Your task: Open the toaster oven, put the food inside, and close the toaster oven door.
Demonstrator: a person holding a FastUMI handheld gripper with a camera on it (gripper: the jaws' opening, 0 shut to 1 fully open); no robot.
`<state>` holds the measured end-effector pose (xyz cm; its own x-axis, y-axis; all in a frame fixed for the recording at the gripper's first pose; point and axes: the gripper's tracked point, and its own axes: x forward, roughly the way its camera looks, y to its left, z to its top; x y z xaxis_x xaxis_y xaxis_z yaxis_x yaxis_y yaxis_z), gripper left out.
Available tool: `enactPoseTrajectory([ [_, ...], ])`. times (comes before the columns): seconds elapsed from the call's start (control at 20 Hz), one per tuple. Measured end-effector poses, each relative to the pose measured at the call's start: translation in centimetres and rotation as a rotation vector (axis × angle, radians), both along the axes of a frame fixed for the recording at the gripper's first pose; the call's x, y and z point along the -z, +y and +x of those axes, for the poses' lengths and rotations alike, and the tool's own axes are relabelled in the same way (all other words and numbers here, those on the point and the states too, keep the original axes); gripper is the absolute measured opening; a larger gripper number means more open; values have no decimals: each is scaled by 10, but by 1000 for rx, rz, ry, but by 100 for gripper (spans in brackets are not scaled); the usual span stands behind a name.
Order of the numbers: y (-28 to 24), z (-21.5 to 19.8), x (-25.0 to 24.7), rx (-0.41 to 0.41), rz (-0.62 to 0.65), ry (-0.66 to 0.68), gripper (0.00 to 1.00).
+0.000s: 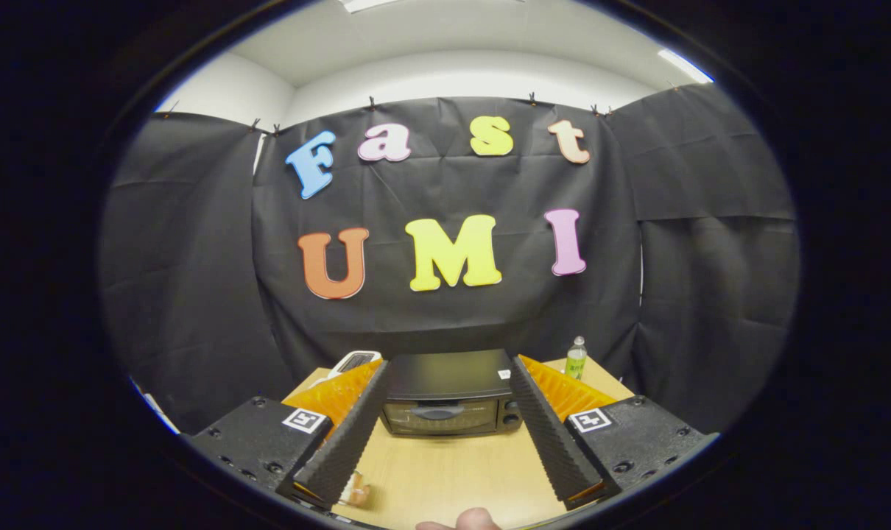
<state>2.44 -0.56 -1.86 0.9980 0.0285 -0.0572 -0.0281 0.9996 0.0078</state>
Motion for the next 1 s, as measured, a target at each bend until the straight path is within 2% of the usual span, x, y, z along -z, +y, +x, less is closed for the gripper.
enactPoseTrajectory([
  [0.35, -1, 38, 35, -30, -15, 66, 100],
  [0.65, 5, 112, 91, -55, 0, 131, 100],
  [1.0, 6, 206, 173, -29, -65, 208, 100],
])
